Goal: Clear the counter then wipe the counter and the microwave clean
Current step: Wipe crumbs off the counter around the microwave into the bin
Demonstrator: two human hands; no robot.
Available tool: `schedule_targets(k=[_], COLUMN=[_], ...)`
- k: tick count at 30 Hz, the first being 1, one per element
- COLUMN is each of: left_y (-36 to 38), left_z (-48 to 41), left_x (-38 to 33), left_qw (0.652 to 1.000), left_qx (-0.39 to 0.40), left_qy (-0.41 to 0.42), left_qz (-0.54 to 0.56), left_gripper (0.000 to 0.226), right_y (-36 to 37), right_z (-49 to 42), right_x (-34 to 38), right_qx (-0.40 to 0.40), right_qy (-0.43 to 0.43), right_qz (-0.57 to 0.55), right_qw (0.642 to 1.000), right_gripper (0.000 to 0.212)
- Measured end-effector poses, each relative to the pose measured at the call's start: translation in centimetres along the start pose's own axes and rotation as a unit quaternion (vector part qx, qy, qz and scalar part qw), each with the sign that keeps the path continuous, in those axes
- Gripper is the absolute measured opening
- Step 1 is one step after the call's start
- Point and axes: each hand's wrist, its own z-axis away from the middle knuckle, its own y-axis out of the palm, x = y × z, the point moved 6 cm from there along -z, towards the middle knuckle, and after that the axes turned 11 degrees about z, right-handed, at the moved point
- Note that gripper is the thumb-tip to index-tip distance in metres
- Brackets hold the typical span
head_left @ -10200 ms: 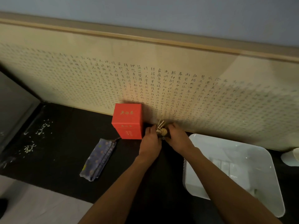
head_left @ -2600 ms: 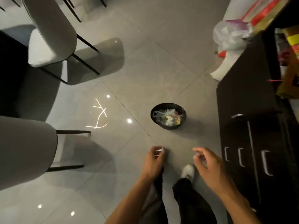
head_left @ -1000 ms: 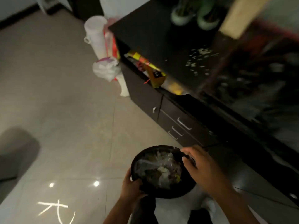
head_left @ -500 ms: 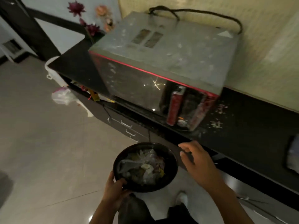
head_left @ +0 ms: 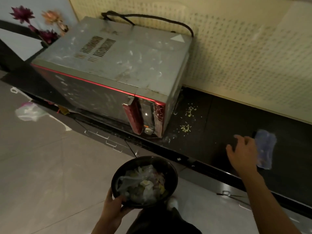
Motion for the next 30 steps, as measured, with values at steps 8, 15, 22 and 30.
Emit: schedule_targets(k=[8,15,22,30], left_y=[3.9,6.8,8.0,8.6], left_z=[-2.1,-2.0,-1.6,-1.4], left_x=[0.0,-0.2,0.5,2.4], left_qw=[0.999,0.998,0.999,1.0], left_qx=[0.03,0.056,0.04,0.005], left_qy=[-0.014,-0.013,0.001,0.006], left_qz=[-0.023,-0.027,-0.019,0.02], left_gripper=[0.07,0.068,0.07,0.073], right_y=[3.3,2.6,1.1,0.5], right_z=[-2.5,-3.8,-7.0,-10.6], right_x=[-5.8,-8.1,-9.4,0.8], right_qx=[0.083,0.039,0.043,0.018], right_qy=[0.175,0.24,0.264,-0.055], right_qz=[0.007,0.026,-0.038,-0.085], right_qw=[0.981,0.97,0.963,0.995], right_gripper=[0.075,0.078,0.071,0.043])
